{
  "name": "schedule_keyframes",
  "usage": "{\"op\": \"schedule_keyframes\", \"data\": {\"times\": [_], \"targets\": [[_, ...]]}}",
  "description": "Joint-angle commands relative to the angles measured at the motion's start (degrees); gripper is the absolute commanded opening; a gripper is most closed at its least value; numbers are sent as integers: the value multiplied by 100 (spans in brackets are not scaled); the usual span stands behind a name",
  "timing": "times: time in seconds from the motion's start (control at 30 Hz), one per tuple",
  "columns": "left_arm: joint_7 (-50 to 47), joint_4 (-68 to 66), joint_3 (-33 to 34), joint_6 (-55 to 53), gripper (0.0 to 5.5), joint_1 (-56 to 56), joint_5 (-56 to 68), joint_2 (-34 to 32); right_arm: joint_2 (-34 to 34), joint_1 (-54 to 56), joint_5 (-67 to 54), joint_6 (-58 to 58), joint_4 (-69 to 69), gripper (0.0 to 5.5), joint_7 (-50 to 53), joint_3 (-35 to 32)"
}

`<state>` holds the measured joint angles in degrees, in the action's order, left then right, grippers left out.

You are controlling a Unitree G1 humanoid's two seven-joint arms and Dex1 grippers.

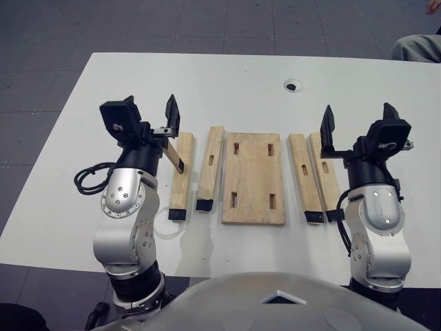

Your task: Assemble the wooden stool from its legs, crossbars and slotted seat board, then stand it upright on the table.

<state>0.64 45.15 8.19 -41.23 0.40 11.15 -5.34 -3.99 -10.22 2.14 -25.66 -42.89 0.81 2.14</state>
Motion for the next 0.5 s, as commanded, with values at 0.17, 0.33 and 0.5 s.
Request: {"op": "schedule_keyframes", "data": {"times": [0.17, 0.33, 0.5], "targets": [[51, -483, 468, -367, 418, -1403, 441, -295, 9, 95, 23, 72, 102, 550, -6, -33], [-46, -444, 680, 31, 418, -2246, 413, -521, 1, 110, 11, 70, 102, 550, -24, -56], [-68, -967, 605, -459, 418, -2107, 554, -400, 16, 85, 18, 43, 49, 550, -21, -37]]}}
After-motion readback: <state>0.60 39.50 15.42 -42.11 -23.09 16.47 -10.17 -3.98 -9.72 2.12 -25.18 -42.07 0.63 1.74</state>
